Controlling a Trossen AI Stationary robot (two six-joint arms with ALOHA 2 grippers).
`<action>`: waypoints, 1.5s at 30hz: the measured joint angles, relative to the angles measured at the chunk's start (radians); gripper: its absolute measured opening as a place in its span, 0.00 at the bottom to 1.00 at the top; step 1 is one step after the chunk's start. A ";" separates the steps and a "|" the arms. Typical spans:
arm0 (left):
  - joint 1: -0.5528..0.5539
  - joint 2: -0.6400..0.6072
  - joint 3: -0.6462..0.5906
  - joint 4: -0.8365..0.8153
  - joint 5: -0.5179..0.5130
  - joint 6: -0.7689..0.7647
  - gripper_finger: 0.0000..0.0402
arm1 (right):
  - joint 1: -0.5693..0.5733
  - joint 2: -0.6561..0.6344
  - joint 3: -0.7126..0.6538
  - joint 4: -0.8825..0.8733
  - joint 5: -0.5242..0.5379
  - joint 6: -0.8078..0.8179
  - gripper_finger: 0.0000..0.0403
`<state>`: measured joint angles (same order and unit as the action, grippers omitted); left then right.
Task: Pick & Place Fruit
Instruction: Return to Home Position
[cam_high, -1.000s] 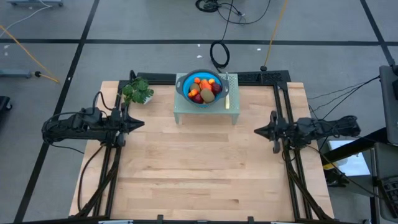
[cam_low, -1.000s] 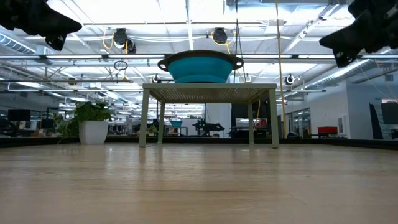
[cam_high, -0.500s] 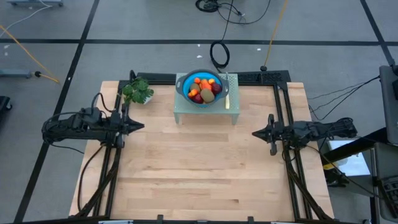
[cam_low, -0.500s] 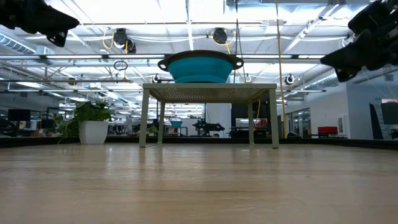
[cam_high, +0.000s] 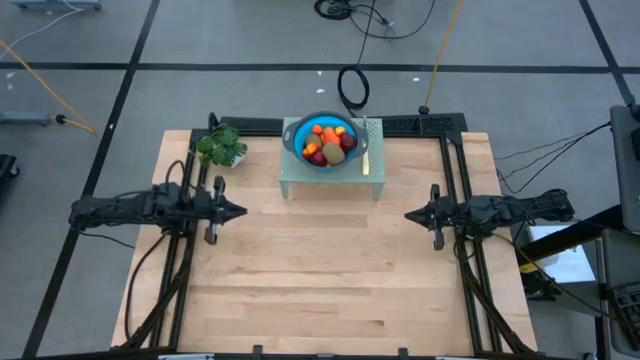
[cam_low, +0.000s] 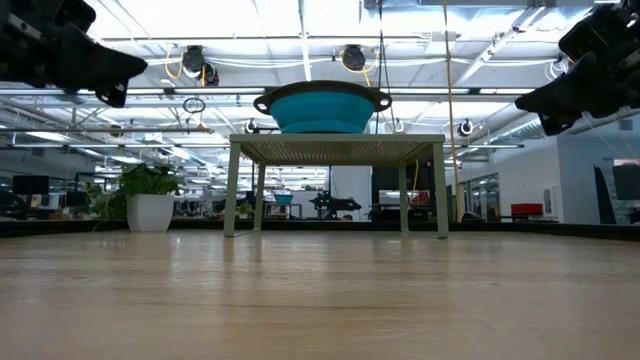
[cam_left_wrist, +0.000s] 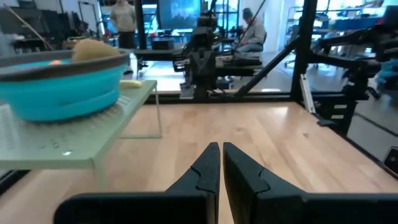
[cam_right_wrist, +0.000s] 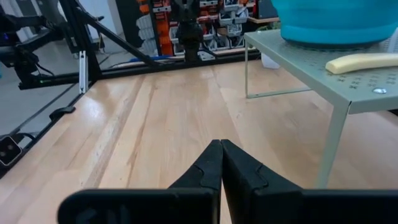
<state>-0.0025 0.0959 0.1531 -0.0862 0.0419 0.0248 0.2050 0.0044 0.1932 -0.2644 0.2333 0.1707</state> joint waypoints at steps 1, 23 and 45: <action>0.000 0.000 -0.013 0.017 0.004 -0.002 0.05 | 0.000 0.000 0.000 -0.006 0.000 0.000 0.00; 0.001 -0.090 -0.032 -0.071 -0.082 0.001 0.05 | 0.000 0.000 0.000 -0.084 0.001 0.046 0.01; 0.001 -0.090 -0.031 -0.130 -0.088 0.019 0.05 | 0.000 0.000 0.000 -0.084 0.004 0.019 0.01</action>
